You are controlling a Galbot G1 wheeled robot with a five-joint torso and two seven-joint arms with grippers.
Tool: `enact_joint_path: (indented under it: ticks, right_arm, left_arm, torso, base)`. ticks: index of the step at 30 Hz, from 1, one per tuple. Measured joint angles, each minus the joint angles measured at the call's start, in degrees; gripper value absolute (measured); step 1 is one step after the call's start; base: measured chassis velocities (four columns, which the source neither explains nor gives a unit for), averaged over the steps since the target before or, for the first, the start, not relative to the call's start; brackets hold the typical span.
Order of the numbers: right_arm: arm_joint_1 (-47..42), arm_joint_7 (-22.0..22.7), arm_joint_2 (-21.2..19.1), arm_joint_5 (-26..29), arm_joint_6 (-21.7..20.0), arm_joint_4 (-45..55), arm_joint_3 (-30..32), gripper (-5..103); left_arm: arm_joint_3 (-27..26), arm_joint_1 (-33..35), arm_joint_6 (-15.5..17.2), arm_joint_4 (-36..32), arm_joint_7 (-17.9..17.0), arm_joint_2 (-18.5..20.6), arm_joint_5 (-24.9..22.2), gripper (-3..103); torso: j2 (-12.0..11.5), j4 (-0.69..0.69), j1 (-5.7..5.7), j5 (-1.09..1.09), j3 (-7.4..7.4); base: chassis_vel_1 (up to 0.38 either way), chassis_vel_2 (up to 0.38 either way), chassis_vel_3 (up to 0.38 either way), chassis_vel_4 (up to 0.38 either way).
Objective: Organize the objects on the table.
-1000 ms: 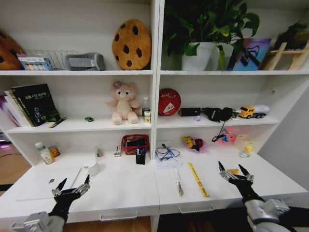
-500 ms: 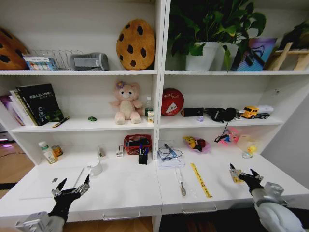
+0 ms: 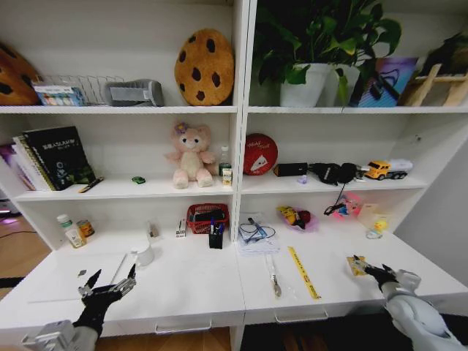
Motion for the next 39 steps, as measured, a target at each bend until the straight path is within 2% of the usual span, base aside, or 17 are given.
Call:
enact_joint_path:
  ticks: [5,7,10,11,13,15,16,17,19,20,22,23,25,26,28,31,39]
  right_arm:
    - [1.4,-0.3,0.1,0.1,0.1,-0.7,-1.7,103]
    - [2.0,-0.3,0.3,0.1,0.3,-1.2,-2.2,90]
    - [2.4,0.1,0.3,0.1,0.9,-1.6,-2.7,85]
    - [2.4,0.3,0.3,0.0,1.1,-1.7,-2.9,74]
    - [2.4,0.4,0.3,0.0,1.3,-1.8,-3.1,74]
    - [2.5,0.5,0.3,-0.1,1.5,-2.0,-3.2,57]
    - [2.5,0.5,0.3,-0.1,1.5,-2.0,-3.2,57]
    - [2.5,0.6,0.3,-0.1,1.5,-2.0,-3.2,52]
    - [2.5,0.6,0.3,-0.1,1.5,-2.0,-3.2,52]
    - [2.6,0.6,0.3,-0.1,1.6,-2.1,-3.2,41]
    - [2.6,0.6,0.3,-0.1,1.6,-2.2,-3.2,41]
    - [2.6,0.6,0.3,0.0,1.7,-2.4,-3.2,30]
    - [2.6,0.6,0.2,0.0,1.8,-2.4,-3.2,30]
    - [2.5,0.6,0.1,0.0,1.9,-2.5,-3.2,20]
    - [2.4,0.6,0.1,0.0,1.9,-2.6,-3.1,20]
    - [1.9,0.7,0.0,0.0,2.2,-2.6,-2.8,2]
    - [3.7,0.0,-0.4,0.3,2.2,-1.0,-4.1,0]
  left_arm:
    - [0.0,0.0,0.0,0.0,0.0,0.0,0.0,100]
    - [0.0,0.0,0.0,0.0,0.0,0.0,0.0,100]
    - [0.0,0.0,0.0,0.0,0.0,0.0,0.0,100]
    - [0.0,0.0,0.0,0.0,0.0,0.0,0.0,100]
    - [0.0,0.0,0.0,0.0,0.0,0.0,0.0,100]
    - [0.0,0.0,0.0,0.0,0.0,0.0,0.0,100]
    - [0.0,0.0,0.0,0.0,0.0,0.0,0.0,100]
    - [0.0,0.0,0.0,0.0,0.0,0.0,0.0,100]
    - [0.0,0.0,0.0,0.0,0.0,0.0,0.0,100]
    - [0.0,0.0,0.0,0.0,0.0,0.0,0.0,100]
    - [0.0,0.0,0.0,0.0,0.0,0.0,0.0,100]
    - [0.0,0.0,0.0,0.0,0.0,0.0,0.0,100]
    - [0.0,0.0,0.0,0.0,0.0,0.0,0.0,100]
    - [0.0,0.0,0.0,0.0,0.0,0.0,0.0,100]
    - [0.0,0.0,0.0,0.0,0.0,0.0,0.0,100]
    - [0.0,0.0,0.0,0.0,0.0,0.0,0.0,100]
    - [0.0,0.0,0.0,0.0,0.0,0.0,0.0,100]
  torso:
    - [0.0,0.00,0.00,-0.01,0.00]
    - [0.0,0.00,0.00,-0.01,0.00]
    - [0.0,0.00,0.00,-0.01,-0.01]
    - [0.0,0.00,0.00,0.00,0.00]
    - [0.0,0.00,0.00,0.00,0.00]
    - [0.0,-0.01,0.00,-0.01,-0.01]
    - [0.0,-0.01,0.00,-0.01,-0.01]
    - [0.0,0.00,0.00,-0.01,-0.01]
    - [0.0,0.00,0.00,-0.01,-0.01]
    - [0.0,-0.01,0.00,-0.01,-0.01]
    - [0.0,0.00,0.00,-0.01,-0.01]
    - [0.0,0.00,0.00,-0.01,-0.01]
    - [0.0,-0.01,0.00,-0.01,-0.01]
    - [0.0,0.00,0.00,-0.01,-0.01]
    - [0.0,0.00,0.00,-0.01,-0.01]
    - [0.0,0.00,0.00,-0.01,-0.01]
    - [0.0,-0.02,0.00,0.00,-0.01]
  base:
    - [0.000,0.000,0.000,0.000]
    - [0.000,0.000,0.000,0.000]
    - [0.000,0.000,0.000,0.000]
    - [0.000,0.000,0.000,0.000]
    - [0.000,0.000,0.000,0.000]
    - [0.000,0.000,0.000,0.000]
    - [0.000,0.000,0.000,0.000]
    - [0.000,0.000,0.000,0.000]
    - [0.000,0.000,0.000,0.000]
    - [0.000,0.000,0.000,0.000]
    - [0.000,0.000,0.000,0.000]
    - [0.000,0.000,0.000,0.000]
    - [0.000,0.000,0.000,0.000]
    - [0.000,0.000,0.000,0.000]
    - [0.000,0.000,0.000,0.000]
    - [0.000,0.000,0.000,0.000]
    - [0.000,0.000,0.000,0.000]
